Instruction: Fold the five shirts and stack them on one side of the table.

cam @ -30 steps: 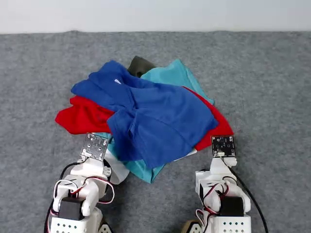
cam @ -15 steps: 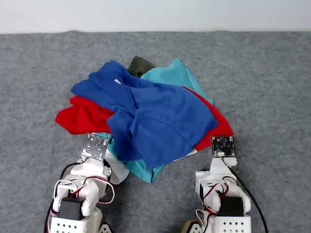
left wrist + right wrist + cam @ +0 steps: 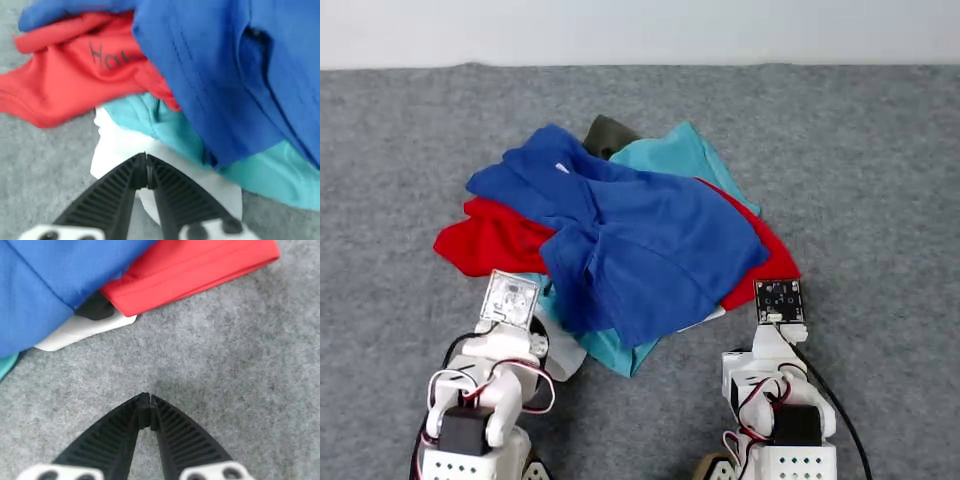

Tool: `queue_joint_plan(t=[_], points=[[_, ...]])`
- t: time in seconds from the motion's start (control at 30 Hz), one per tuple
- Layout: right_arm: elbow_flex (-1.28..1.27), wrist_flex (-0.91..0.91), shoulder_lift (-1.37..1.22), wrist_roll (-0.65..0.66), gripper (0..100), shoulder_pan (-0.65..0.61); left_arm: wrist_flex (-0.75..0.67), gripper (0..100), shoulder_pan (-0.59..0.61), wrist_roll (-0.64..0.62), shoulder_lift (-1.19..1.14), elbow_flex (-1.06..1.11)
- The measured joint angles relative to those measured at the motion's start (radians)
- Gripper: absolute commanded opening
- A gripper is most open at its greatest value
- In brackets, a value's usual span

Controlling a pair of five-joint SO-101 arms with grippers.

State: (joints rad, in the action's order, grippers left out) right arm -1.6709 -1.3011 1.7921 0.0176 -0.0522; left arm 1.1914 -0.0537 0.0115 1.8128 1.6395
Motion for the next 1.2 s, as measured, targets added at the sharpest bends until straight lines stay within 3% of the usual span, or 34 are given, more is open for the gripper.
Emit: queue_joint_plan(t=[0.23,0.37,0.5,0.83,0.97,1.07,1.2], points=[[0.0,0.0,0.0,0.0,0.9,0.0,0.002,1,0.0,0.0,-0.002,-0.189],[0.0,0.0,0.0,0.0,0.9,0.0,0.009,1,0.0,0.0,-0.118,-0.33],[0.0,0.0,0.0,0.0,0.9,0.0,0.04,1,0.0,0.0,-0.373,-0.568],[0.0,0.0,0.0,0.0,0.9,0.0,0.345,1,-0.149,0.0,-1.224,-1.229],[0.0,0.0,0.0,0.0,0.9,0.0,0.365,1,-0.163,0.063,-1.441,-1.412],[0.0,0.0,0.0,0.0,0.9,0.0,0.367,9,-0.163,0.161,-1.57,-1.519],[0.0,0.0,0.0,0.0,0.9,0.0,0.427,33,-0.163,0.255,-1.718,-1.622]])
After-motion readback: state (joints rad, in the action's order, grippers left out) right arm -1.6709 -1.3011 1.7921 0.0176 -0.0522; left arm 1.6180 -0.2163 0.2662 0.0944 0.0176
